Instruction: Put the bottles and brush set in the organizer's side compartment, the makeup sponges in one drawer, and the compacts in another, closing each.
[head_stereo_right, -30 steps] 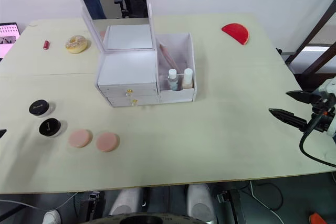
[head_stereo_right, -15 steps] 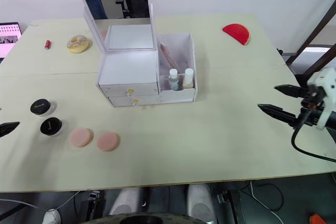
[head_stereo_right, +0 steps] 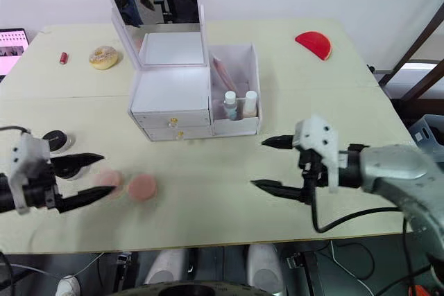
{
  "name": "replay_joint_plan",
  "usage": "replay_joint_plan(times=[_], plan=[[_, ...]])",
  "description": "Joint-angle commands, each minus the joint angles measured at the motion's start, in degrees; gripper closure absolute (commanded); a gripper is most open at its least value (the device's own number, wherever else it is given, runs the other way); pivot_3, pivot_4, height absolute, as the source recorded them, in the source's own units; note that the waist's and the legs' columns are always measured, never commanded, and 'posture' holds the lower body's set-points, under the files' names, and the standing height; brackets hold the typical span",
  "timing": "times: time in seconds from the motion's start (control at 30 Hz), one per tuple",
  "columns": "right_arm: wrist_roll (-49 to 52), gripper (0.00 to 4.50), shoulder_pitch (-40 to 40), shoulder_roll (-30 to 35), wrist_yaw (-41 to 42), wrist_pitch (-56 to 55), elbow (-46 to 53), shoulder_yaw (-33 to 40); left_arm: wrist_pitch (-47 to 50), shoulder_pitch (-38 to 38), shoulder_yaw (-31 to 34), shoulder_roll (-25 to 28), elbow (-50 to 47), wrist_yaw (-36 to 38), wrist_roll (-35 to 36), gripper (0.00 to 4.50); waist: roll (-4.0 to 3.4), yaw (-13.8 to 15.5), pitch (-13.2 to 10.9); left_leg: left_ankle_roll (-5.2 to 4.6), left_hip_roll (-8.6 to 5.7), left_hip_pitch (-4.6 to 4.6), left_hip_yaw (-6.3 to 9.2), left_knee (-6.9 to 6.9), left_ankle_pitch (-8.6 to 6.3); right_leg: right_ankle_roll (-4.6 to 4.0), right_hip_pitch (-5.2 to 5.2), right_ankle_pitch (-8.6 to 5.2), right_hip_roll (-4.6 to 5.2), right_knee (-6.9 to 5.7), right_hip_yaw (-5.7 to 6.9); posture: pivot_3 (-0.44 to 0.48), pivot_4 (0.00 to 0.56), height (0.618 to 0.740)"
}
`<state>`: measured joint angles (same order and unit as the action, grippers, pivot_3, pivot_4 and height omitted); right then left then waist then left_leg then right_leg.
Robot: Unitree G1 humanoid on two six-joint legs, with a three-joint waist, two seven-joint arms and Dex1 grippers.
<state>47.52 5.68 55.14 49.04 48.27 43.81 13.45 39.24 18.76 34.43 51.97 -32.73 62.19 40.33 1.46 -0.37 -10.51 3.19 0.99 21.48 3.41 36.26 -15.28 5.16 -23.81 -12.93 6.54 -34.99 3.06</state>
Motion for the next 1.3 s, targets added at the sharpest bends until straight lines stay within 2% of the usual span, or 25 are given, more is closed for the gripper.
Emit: replay_joint_plan(times=[0.03,0.17,0.27,0.37,0.43,0.57,0.7,0.8,0.97,1.1,1.17,1.3], plan=[[-2.05,0.02,-0.27,-0.22,-3.23,-0.91,2.93,-1.84,1.79,1.25,1.36,-1.25,-5.55,-3.74,2.40,0.00,-0.02,0.05,-0.01,0.00,0.00,-0.03,0.00,0.03,0.00,0.03,0.03,-0.02,0.00,-0.01,0.00,0.000,0.150,0.739],[-1.92,0.02,0.45,-1.14,-4.17,-1.97,1.09,-1.33,3.17,1.48,0.80,-3.74,-9.85,-8.88,4.32,0.00,-0.01,0.09,-0.01,0.00,0.00,-0.07,0.03,0.17,0.00,0.02,0.12,-0.02,-0.01,-0.01,0.02,0.000,0.150,0.739],[-1.90,0.02,2.32,-0.68,-3.16,-2.70,-1.47,-1.18,4.42,0.52,-3.38,-9.42,-14.90,-19.08,4.18,0.00,-0.02,0.08,-0.01,0.00,0.00,-0.06,0.04,0.28,0.00,0.02,0.20,-0.02,0.00,0.01,0.01,0.000,0.150,0.739],[-2.84,0.02,4.42,-0.28,-2.10,-3.58,-3.32,-2.70,5.50,-0.65,-9.46,-17.38,-18.90,-32.84,-0.50,0.00,0.02,0.14,0.00,0.00,-0.03,-0.06,0.08,0.34,0.00,0.02,0.32,-0.01,-0.01,0.06,0.00,0.000,0.150,0.739],[-3.07,0.02,6.09,-0.35,-2.13,-3.48,-3.99,-3.97,5.40,-0.98,-12.26,-20.48,-20.41,-38.28,-3.73,0.00,0.05,0.32,0.01,-0.01,-0.04,-0.06,0.11,0.38,0.00,0.02,0.35,0.01,-0.04,0.03,0.00,0.000,0.150,0.739],[-1.55,0.02,9.23,-0.71,-1.66,-2.19,-4.98,-5.41,3.71,-1.06,-21.42,-30.36,-21.75,-50.82,-11.36,0.00,-0.01,1.10,0.04,-0.04,-0.03,-0.10,0.19,0.41,-0.02,-0.15,0.37,0.12,-0.12,-0.07,0.00,0.000,0.150,0.739],[-1.64,0.02,10.88,0.34,-0.23,-1.36,-7.37,-6.08,1.45,-3.05,-31.32,-33.84,-20.13,-55.15,-18.30,0.00,0.04,1.57,0.03,-0.07,-0.03,0.04,0.31,0.71,-0.04,0.00,0.41,0.03,-0.15,-0.08,0.06,0.000,0.150,0.739],[0.35,0.02,13.33,0.66,0.29,0.44,-8.92,-4.77,-0.85,-6.60,-37.24,-33.74,-17.12,-55.49,-22.98,0.00,0.03,1.57,0.03,-0.06,-0.06,0.06,0.28,0.86,-0.04,0.02,0.46,0.02,-0.14,0.01,0.04,0.000,0.150,0.739],[-1.25,0.02,15.09,1.24,0.95,0.85,-14.65,-4.47,-3.60,-14.55,-42.26,-34.68,-9.04,-55.86,-28.57,0.00,0.04,1.23,0.03,-0.06,-0.05,0.05,0.27,0.84,-0.04,0.03,0.49,0.01,-0.14,0.06,0.05,0.000,0.150,0.739],[-3.14,0.02,17.03,-0.37,1.22,-0.23,-18.32,-6.60,-4.69,-20.02,-43.52,-38.11,-4.14,-57.10,-30.22,0.00,0.03,1.19,0.03,-0.13,-0.06,0.12,0.27,0.80,-0.07,-0.01,0.44,0.06,-0.14,0.04,0.05,0.000,0.150,0.739],[-4.71,0.02,18.61,-1.02,1.46,-0.62,-19.14,-8.72,-3.25,-21.66,-42.69,-39.85,-4.33,-58.62,-30.69,0.00,0.00,1.17,0.01,-0.30,-0.07,0.11,0.27,0.79,-0.17,-0.15,0.45,0.15,-0.14,0.03,0.05,0.000,0.150,0.739],[-7.02,0.02,19.13,-1.45,3.10,-2.81,-19.92,-10.66,-3.49,-19.87,-43.60,-42.08,-6.39,-60.51,-32.34,0.00,0.00,1.32,-0.01,-0.31,-0.07,0.14,0.37,0.76,-0.17,-0.09,0.42,0.11,-0.21,0.01,0.06,0.000,0.150,0.739]])
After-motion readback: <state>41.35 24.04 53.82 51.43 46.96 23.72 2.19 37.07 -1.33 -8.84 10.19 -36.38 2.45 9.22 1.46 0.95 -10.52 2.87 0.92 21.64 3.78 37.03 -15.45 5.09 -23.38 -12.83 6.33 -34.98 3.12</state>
